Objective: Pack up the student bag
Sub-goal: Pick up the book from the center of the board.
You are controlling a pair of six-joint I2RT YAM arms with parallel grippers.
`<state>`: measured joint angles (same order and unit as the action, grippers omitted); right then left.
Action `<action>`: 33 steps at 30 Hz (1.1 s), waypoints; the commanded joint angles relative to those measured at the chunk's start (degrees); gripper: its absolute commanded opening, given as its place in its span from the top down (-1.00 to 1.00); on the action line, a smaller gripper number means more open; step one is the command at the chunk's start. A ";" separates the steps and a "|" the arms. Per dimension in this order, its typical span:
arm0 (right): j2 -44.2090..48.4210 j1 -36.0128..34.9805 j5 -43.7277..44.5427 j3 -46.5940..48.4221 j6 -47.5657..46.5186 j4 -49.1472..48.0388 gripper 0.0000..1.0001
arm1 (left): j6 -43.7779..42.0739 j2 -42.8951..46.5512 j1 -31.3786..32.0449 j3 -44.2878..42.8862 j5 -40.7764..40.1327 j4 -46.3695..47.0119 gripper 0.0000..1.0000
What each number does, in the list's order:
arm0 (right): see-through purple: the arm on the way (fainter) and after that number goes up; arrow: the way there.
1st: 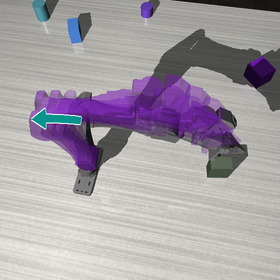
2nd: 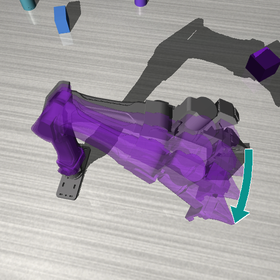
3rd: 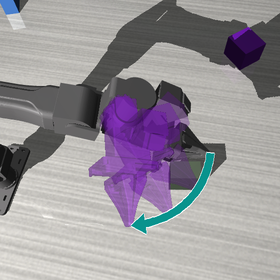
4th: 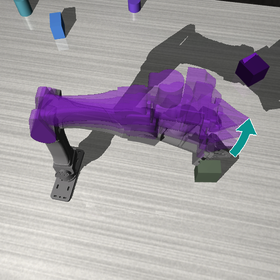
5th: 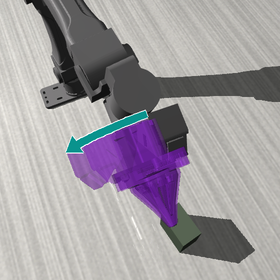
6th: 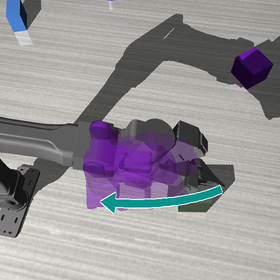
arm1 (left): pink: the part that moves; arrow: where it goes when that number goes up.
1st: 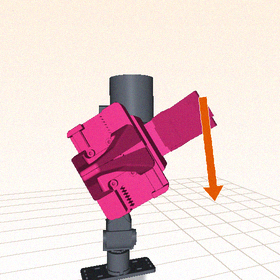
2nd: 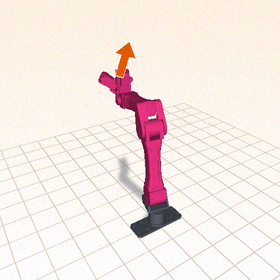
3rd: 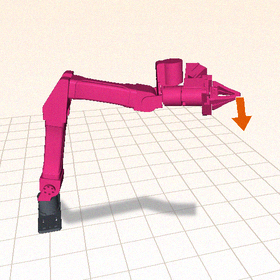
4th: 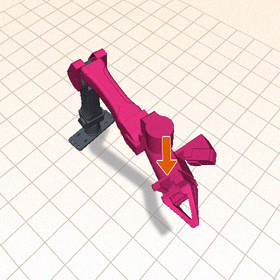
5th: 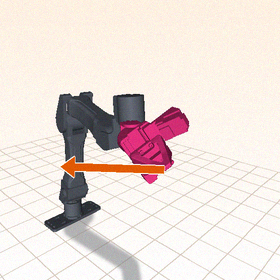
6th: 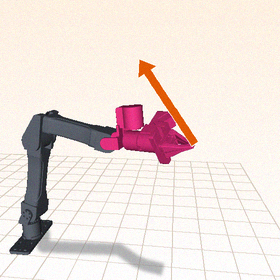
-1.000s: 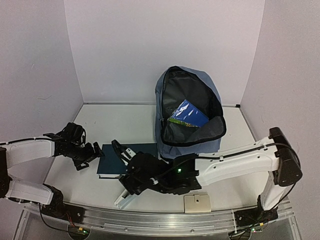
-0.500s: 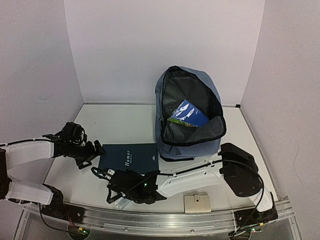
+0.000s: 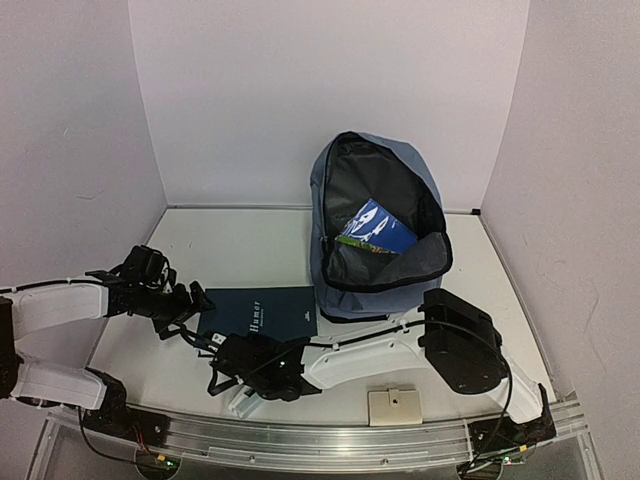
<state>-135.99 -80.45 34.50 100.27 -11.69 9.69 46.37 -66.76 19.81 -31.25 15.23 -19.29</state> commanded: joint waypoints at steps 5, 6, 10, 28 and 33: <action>-2.81 2.09 -0.15 2.97 -4.93 -2.35 0.21 | -0.61 0.45 -0.35 0.48 1.30 2.39 -0.99; -2.86 2.23 -0.31 2.95 -5.52 -2.58 0.27 | -0.59 0.41 -0.38 0.49 1.19 2.34 -0.99; -2.92 2.31 -0.27 2.51 -7.78 -4.19 0.69 | -0.31 0.14 -0.39 0.49 1.06 2.51 -0.99; 6.16 2.31 5.32 -3.17 -7.14 -15.24 1.00 | 3.72 7.14 -0.83 -0.90 1.06 -1.80 -0.99; 7.22 2.31 5.03 -3.58 -5.90 -16.44 1.00 | 4.83 7.42 -1.16 -0.64 2.29 -1.42 -1.00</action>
<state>-133.45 -78.26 38.27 97.36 -20.05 -2.77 49.76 -60.29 19.19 -30.98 15.72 -20.76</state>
